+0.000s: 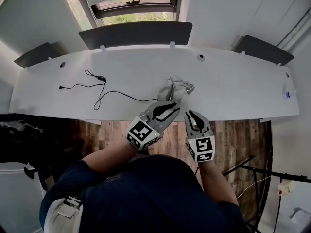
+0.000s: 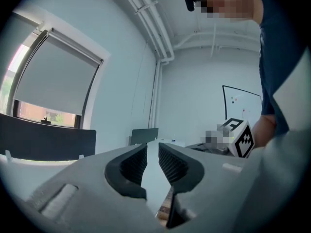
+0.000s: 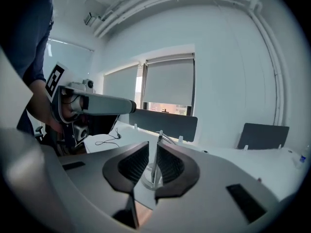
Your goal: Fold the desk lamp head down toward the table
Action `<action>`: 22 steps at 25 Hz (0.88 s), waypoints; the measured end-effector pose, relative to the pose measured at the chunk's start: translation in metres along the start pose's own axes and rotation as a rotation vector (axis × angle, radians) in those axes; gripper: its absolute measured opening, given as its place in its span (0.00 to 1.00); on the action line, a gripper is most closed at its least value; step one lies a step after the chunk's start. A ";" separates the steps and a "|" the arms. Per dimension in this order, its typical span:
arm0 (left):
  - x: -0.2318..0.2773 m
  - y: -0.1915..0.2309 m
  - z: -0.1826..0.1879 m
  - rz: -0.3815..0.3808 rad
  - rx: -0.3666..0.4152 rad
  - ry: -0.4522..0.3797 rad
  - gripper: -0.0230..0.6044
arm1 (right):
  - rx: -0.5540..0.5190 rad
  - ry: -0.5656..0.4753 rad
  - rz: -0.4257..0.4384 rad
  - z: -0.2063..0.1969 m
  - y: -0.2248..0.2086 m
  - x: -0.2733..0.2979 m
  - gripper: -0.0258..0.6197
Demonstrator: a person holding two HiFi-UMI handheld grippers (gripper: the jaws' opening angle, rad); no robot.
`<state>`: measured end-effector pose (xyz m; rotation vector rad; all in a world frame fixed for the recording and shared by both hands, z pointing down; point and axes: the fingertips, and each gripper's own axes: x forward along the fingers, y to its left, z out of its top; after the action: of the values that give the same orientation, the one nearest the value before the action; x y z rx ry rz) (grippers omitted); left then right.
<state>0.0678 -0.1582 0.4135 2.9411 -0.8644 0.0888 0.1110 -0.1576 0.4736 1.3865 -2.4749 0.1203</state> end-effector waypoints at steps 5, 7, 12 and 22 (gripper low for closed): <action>-0.021 -0.032 0.018 -0.051 -0.024 -0.036 0.08 | 0.049 -0.056 0.036 0.021 0.022 -0.037 0.09; -0.027 -0.046 0.021 -0.073 -0.025 -0.053 0.05 | 0.051 -0.077 0.044 0.024 0.031 -0.048 0.08; -0.031 -0.072 0.014 -0.128 -0.056 -0.056 0.05 | 0.065 -0.075 0.054 0.011 0.049 -0.059 0.07; -0.039 -0.084 0.008 -0.135 -0.033 -0.059 0.05 | 0.075 -0.116 0.053 0.015 0.055 -0.072 0.06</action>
<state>0.0805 -0.0678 0.3978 2.9745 -0.6640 -0.0207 0.0960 -0.0725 0.4418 1.3953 -2.6287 0.1492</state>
